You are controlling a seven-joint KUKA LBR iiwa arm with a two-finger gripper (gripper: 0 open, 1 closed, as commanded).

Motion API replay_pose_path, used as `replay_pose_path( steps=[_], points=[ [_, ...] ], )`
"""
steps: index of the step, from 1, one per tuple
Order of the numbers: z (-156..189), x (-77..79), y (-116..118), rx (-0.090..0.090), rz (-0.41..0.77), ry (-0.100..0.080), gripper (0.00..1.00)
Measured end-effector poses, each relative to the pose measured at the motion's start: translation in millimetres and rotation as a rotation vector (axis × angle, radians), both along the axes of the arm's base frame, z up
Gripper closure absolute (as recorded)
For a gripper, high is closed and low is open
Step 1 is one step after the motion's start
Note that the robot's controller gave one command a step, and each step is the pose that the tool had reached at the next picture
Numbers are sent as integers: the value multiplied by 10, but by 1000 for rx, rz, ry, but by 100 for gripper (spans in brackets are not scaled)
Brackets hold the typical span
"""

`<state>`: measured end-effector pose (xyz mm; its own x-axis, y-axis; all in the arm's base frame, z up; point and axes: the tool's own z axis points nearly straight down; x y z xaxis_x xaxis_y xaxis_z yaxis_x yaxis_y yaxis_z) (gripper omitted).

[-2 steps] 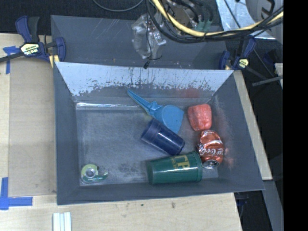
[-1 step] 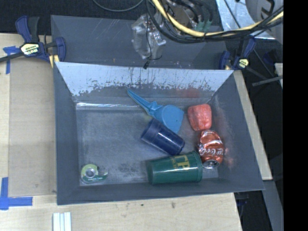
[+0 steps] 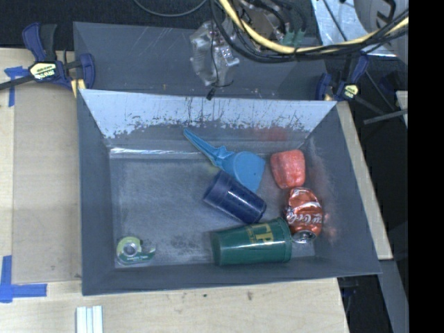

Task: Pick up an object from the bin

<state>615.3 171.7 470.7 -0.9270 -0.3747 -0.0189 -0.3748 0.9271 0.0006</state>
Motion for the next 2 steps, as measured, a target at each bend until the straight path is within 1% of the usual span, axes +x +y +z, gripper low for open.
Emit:
replay_pose_path(
  steps=[1, 2],
  points=[
    [2, -60, -3, 2, -50, -2, 100],
    [4, -74, -4, 2, -61, -3, 100]
  ],
)
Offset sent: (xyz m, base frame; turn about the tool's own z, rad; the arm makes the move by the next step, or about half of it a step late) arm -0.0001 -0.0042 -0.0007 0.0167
